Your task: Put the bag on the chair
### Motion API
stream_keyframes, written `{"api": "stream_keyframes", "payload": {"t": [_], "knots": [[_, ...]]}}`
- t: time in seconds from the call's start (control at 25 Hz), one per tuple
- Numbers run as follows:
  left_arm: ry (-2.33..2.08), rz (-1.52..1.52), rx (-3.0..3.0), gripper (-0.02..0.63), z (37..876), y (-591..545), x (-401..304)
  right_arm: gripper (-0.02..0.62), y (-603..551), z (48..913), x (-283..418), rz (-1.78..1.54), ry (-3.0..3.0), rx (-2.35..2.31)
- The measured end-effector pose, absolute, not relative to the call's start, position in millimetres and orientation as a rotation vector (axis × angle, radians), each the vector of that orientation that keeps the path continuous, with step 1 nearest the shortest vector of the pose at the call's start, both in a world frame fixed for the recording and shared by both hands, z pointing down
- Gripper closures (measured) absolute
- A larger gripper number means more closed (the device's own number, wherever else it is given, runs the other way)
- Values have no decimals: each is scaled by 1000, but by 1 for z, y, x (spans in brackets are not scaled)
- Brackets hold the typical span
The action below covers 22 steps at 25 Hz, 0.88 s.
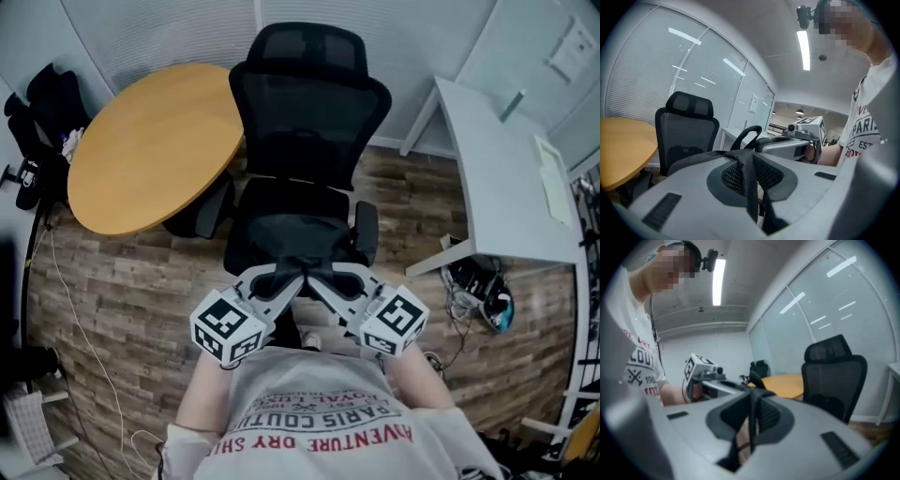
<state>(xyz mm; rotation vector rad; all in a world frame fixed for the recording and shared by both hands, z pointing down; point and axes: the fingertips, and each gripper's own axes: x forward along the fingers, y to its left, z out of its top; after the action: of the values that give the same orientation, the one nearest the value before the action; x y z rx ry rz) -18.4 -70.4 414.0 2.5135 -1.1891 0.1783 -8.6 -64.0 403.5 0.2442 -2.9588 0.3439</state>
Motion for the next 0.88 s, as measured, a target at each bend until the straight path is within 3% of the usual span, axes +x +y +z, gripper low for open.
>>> {"api": "stream_keyframes", "payload": {"t": [0.88], "knots": [[-841,321,2553,546,461,-278,-133,548,-273,450,-126,512,-2821,534]]}}
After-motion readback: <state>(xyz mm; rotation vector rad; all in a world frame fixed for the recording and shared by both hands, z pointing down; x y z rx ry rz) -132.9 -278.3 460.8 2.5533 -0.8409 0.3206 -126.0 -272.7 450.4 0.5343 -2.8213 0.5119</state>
